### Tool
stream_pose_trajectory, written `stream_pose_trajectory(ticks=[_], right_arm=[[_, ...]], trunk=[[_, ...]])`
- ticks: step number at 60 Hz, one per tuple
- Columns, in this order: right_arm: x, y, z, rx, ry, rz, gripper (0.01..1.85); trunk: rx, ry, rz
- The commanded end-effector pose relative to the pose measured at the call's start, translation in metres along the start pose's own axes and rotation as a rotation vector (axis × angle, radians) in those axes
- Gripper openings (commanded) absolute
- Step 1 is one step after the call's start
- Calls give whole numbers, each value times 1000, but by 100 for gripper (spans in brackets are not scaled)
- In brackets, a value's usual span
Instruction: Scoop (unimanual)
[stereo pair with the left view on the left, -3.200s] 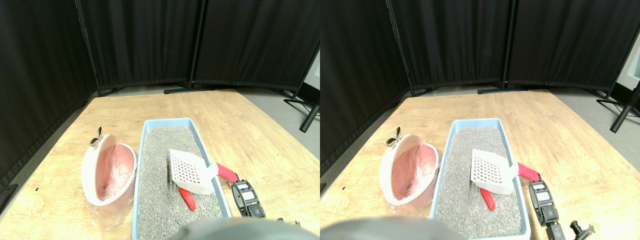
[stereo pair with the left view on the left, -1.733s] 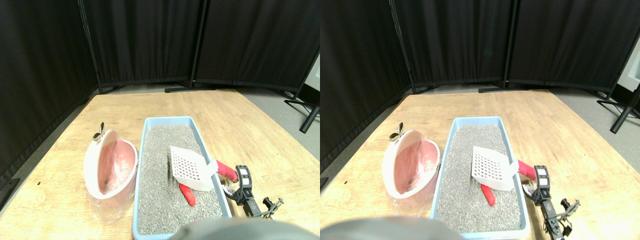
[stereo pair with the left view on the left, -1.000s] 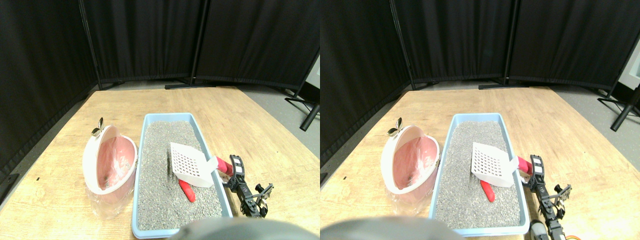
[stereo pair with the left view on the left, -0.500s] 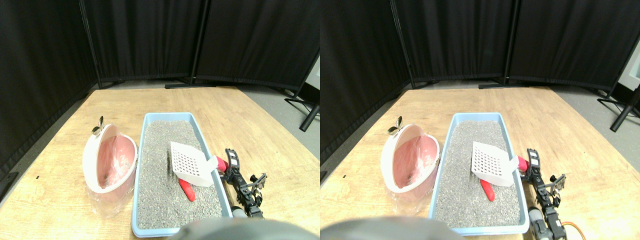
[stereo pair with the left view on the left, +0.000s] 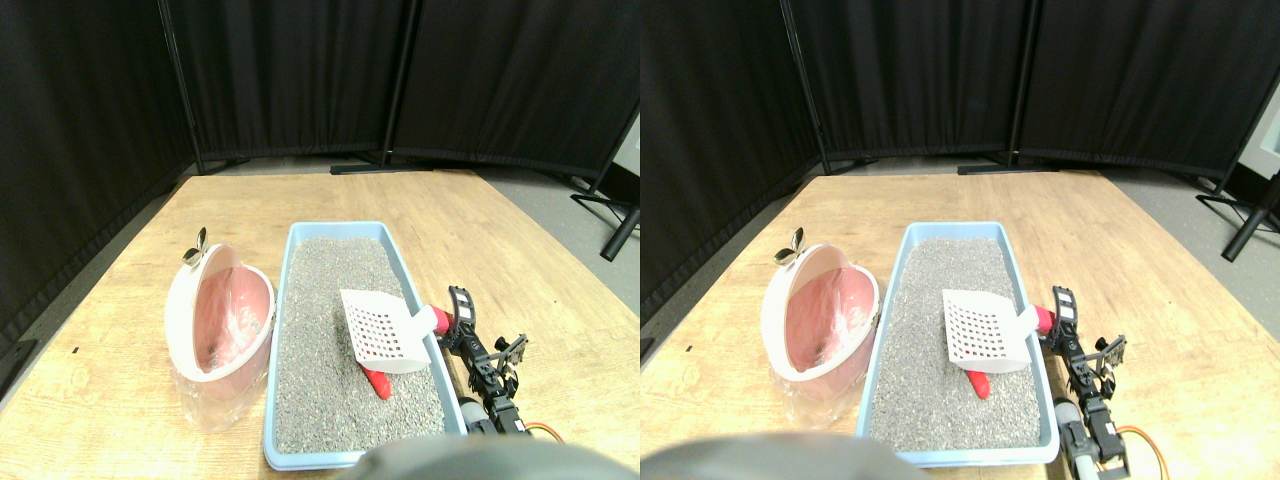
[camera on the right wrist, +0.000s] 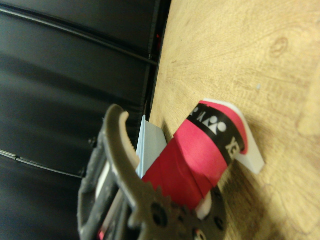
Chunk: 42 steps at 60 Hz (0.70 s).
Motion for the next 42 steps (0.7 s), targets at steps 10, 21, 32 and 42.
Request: stream_pose_trajectory(ticks=[10, 21, 32, 42], right_arm=[[-1, -1, 9, -63, -94, 95, 5], [-7, -3, 18, -73, -92, 102, 5], [-15, -2, 30, -115, -150, 144, 5], [-20, 3, 52, -159, -215, 181, 5]], trunk=[[-15, 19, 14], [-14, 16, 10], [-15, 11, 14], [-24, 11, 23]])
